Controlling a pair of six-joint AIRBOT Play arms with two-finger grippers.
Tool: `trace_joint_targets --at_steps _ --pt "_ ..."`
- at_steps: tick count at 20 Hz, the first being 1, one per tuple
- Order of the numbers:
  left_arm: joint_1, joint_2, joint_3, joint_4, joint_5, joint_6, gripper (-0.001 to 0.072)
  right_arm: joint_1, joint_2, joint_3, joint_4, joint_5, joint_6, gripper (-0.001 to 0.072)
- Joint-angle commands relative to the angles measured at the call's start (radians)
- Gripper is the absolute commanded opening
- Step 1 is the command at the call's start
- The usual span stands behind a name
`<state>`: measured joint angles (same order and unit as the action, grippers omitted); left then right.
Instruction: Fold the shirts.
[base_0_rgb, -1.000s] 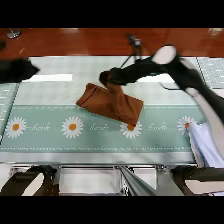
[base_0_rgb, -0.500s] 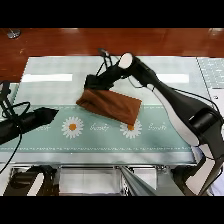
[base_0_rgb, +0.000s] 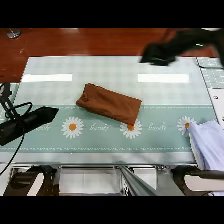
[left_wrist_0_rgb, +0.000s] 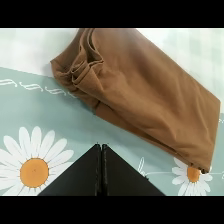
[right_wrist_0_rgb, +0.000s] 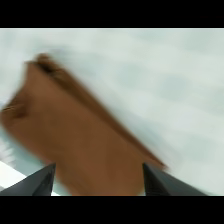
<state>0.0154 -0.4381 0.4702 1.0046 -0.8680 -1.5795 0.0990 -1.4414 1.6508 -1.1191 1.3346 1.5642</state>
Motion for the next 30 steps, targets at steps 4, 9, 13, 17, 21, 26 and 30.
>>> trace_joint_targets --at_steps 4,9,13,17,21,26,30 --pt "0.001 -0.005 -0.020 -0.001 0.020 -0.006 0.0025 -0.053 0.490 -1.025 -0.004 -0.664 0.351 0.0629" --pt "0.001 -0.049 -0.026 -0.075 0.023 -0.008 0.0026 0.008 0.330 -1.094 0.240 -0.608 0.173 0.0630" --pt "0.001 -0.076 -0.027 -0.075 0.023 -0.007 0.0026 0.017 0.173 -0.995 0.422 -0.508 -0.006 0.0629" --pt "0.001 -0.089 -0.027 -0.092 0.027 -0.008 0.0026 0.039 0.047 -0.900 0.481 -0.432 -0.080 0.0628" --pt "0.001 -0.089 -0.027 -0.108 0.031 -0.007 0.0026 0.105 -0.050 -0.801 0.482 -0.449 -0.076 0.0627" --pt "0.001 -0.089 -0.027 -0.108 0.031 -0.004 0.0026 0.122 -0.109 -0.619 0.464 -0.357 -0.183 0.0021" --pt "0.001 -0.095 -0.027 -0.108 0.031 -0.003 0.0026 0.160 -0.100 -0.250 0.138 -0.176 -0.065 0.0021"
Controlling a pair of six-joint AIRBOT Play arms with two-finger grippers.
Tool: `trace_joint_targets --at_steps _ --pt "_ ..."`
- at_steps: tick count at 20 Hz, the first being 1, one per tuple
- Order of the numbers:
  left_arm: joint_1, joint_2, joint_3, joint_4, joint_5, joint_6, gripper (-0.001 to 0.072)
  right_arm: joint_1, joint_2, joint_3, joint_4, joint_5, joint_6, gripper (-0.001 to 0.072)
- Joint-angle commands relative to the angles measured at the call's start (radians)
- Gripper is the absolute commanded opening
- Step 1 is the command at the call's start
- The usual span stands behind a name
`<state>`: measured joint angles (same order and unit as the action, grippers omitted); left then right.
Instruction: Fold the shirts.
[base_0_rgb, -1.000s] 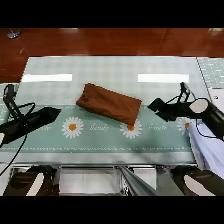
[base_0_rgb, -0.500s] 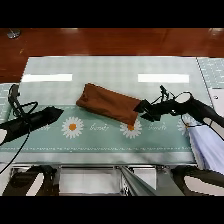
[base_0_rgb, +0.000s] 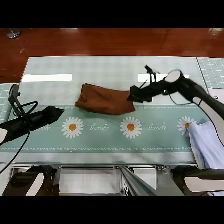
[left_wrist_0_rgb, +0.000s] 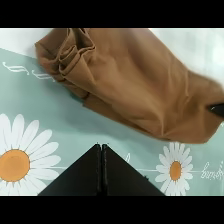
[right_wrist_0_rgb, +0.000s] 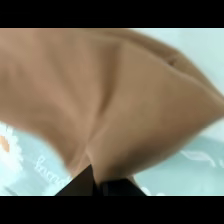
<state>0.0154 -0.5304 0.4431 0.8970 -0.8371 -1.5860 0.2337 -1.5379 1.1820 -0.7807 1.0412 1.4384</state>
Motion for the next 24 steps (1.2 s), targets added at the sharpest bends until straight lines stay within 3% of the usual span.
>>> trace_joint_targets --at_steps 1,5,9,17,21,24 --pt "0.001 -0.003 0.000 0.000 0.000 0.003 0.0026 0.032 -0.004 0.330 -0.245 0.147 0.078 0.0020" --pt "0.001 -0.003 0.000 0.000 0.000 0.003 0.0026 0.002 -0.004 0.672 -0.325 0.254 0.135 0.0020" --pt "0.001 -0.003 0.000 0.000 -0.001 0.002 0.0026 -0.104 0.014 0.882 -0.405 0.401 0.192 0.0021" --pt "0.001 -0.003 0.000 0.000 -0.001 0.002 0.0026 -0.553 0.219 0.803 -0.416 0.654 0.297 0.0018" --pt "0.001 -0.003 0.000 0.000 0.000 0.003 0.0026 -0.726 0.337 0.701 -0.529 0.800 0.297 0.0018" --pt "0.001 -0.003 0.000 0.000 0.013 0.003 0.0026 -0.818 0.481 0.565 -0.572 0.812 0.316 0.0018"
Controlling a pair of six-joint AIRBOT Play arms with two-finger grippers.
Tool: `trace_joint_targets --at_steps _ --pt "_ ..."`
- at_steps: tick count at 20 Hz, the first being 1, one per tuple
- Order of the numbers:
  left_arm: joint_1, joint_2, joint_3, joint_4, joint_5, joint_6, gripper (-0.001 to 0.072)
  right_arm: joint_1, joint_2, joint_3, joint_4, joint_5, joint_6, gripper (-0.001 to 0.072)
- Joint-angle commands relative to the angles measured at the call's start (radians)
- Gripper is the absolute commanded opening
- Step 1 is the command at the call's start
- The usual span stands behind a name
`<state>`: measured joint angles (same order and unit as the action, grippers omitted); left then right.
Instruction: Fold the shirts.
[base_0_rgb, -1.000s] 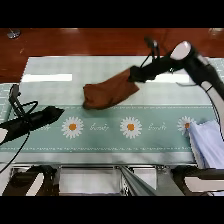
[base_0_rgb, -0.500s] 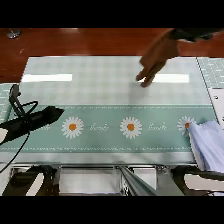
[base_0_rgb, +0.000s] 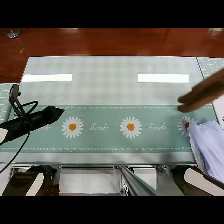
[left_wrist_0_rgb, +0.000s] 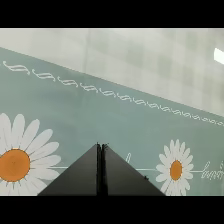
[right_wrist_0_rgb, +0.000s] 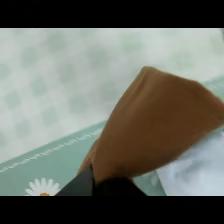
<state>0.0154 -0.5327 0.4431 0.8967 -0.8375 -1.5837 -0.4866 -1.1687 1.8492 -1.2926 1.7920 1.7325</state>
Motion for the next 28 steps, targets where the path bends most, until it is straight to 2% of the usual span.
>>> trace_joint_targets --at_steps 1,4,8,9,11,12,13,16,18,19,20,21,22,23,25,26,28 --pt "0.001 0.000 0.000 0.000 0.039 0.000 0.0026 -0.125 0.160 -0.154 -0.081 0.063 0.019 0.0019" --pt "0.001 0.000 0.000 0.000 0.099 0.000 0.0026 -0.219 0.313 -0.345 -0.217 0.064 0.018 0.0022" --pt "0.001 0.000 0.000 0.000 0.105 0.000 0.0026 -0.372 0.521 -0.664 -0.586 0.063 0.028 0.0022" --pt "0.001 0.000 0.000 0.000 0.113 0.000 0.0026 -0.411 0.560 -0.723 -0.641 0.056 0.062 0.0022" --pt "0.001 -0.001 0.000 -0.011 0.152 0.000 0.0026 -0.467 0.600 -0.799 -0.566 0.033 0.114 0.0039" --pt "0.001 0.000 0.001 -0.016 0.187 0.001 0.0026 -0.477 0.603 -0.826 -0.510 0.033 0.143 0.0309" --pt "0.001 0.000 0.004 -0.016 0.216 0.004 0.0026 -0.477 0.589 -0.835 -0.439 0.021 0.109 0.0624" --pt "0.001 -0.001 0.033 -0.016 0.261 0.005 0.0026 -0.477 0.518 -0.798 -0.310 -0.037 0.063 0.0621" --pt "0.001 -0.008 0.118 -0.016 0.280 0.067 0.0026 -0.465 0.460 -0.727 -0.082 -0.141 0.099 0.0617" --pt "0.001 -0.027 0.193 -0.016 0.280 0.098 0.0026 -0.436 0.433 -0.684 0.094 -0.230 0.103 0.0587" --pt "0.000 -0.057 0.278 -0.016 0.272 0.122 0.0025 -0.373 0.410 -0.644 0.256 -0.343 0.091 0.0437" --pt "0.000 -0.104 0.383 -0.016 0.251 0.141 0.0025 -0.286 0.392 -0.608 0.370 -0.460 0.072 0.0334" --pt "-0.001 -0.160 0.491 -0.016 0.215 0.158 0.0025 -0.160 0.370 -0.571 0.438 -0.586 0.047 0.0200" --pt "-0.015 -0.231 0.611 -0.015 0.164 0.181 0.0025 -0.023 0.346 -0.539 0.453 -0.693 0.003 0.0024" --pt "-0.060 -0.377 0.840 -0.015 0.025 0.231 0.0025 0.278 0.283 -0.500 0.388 -0.867 -0.092 0.0022" --pt "-0.083 -0.443 0.939 -0.015 -0.057 0.234 0.0025 0.422 0.241 -0.499 0.291 -0.893 -0.111 0.0022" --pt "-0.141 -0.545 1.054 0.013 -0.223 0.256 0.0024 0.631 0.131 -0.499 0.047 -0.837 -0.058 0.0022"
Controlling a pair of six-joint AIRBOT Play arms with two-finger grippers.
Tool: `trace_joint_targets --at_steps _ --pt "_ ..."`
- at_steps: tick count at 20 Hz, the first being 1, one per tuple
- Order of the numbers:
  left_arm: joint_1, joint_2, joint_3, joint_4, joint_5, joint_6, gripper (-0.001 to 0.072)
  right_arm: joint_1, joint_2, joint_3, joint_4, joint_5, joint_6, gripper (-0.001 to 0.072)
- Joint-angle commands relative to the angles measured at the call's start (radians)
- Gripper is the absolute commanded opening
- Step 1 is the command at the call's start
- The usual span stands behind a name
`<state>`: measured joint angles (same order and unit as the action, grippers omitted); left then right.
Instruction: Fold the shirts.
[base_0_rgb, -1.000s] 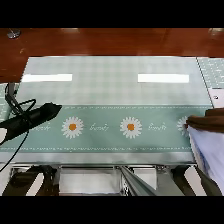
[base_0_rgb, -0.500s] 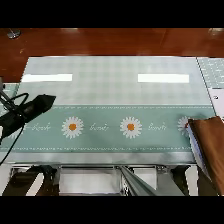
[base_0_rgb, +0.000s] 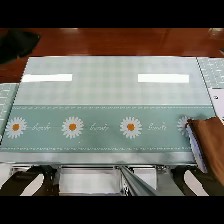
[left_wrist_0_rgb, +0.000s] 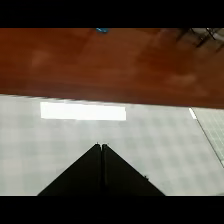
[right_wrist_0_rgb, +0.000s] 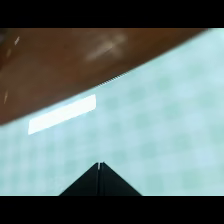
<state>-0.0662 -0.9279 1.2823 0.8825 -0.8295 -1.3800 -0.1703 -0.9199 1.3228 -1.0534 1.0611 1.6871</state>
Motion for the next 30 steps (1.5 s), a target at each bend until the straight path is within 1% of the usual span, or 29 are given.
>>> trace_joint_targets --at_steps 1,2,3,4,5,7,10,12,14,30 --pt "-0.101 -0.177 0.204 0.111 -0.284 0.042 0.0024 0.383 -0.187 0.027 -0.313 -0.052 0.042 0.0022" --pt "-0.141 -0.196 0.155 0.230 -0.322 -0.021 0.0024 0.424 -0.256 0.027 -0.417 0.009 0.079 0.0022" --pt "-0.170 -0.202 0.081 0.310 -0.335 -0.092 0.0025 0.446 -0.318 0.025 -0.501 0.066 0.103 0.0022" --pt "-0.183 -0.201 -0.023 0.351 -0.332 -0.109 0.0025 0.453 -0.378 0.011 -0.561 0.121 0.131 0.0022" --pt "-0.177 -0.201 -0.113 0.357 -0.327 -0.110 0.0025 0.452 -0.423 -0.005 -0.589 0.163 0.155 0.0022" --pt "-0.130 -0.202 -0.245 0.357 -0.288 -0.137 0.0025 0.447 -0.476 -0.036 -0.615 0.183 0.207 0.0021" --pt "-0.059 -0.200 -0.273 0.356 -0.283 -0.136 0.0025 0.449 -0.481 -0.052 -0.599 0.132 0.216 0.0021" --pt "-0.039 -0.202 -0.273 0.356 -0.281 -0.135 0.0026 0.449 -0.480 -0.052 -0.597 0.172 0.216 0.0022" --pt "-0.040 -0.202 -0.274 0.356 -0.281 -0.135 0.0026 0.449 -0.480 -0.052 -0.598 0.200 0.216 0.0022" --pt "-0.040 -0.202 -0.274 0.356 -0.281 -0.135 0.0026 0.449 -0.480 -0.052 -0.602 0.196 0.216 0.0021"
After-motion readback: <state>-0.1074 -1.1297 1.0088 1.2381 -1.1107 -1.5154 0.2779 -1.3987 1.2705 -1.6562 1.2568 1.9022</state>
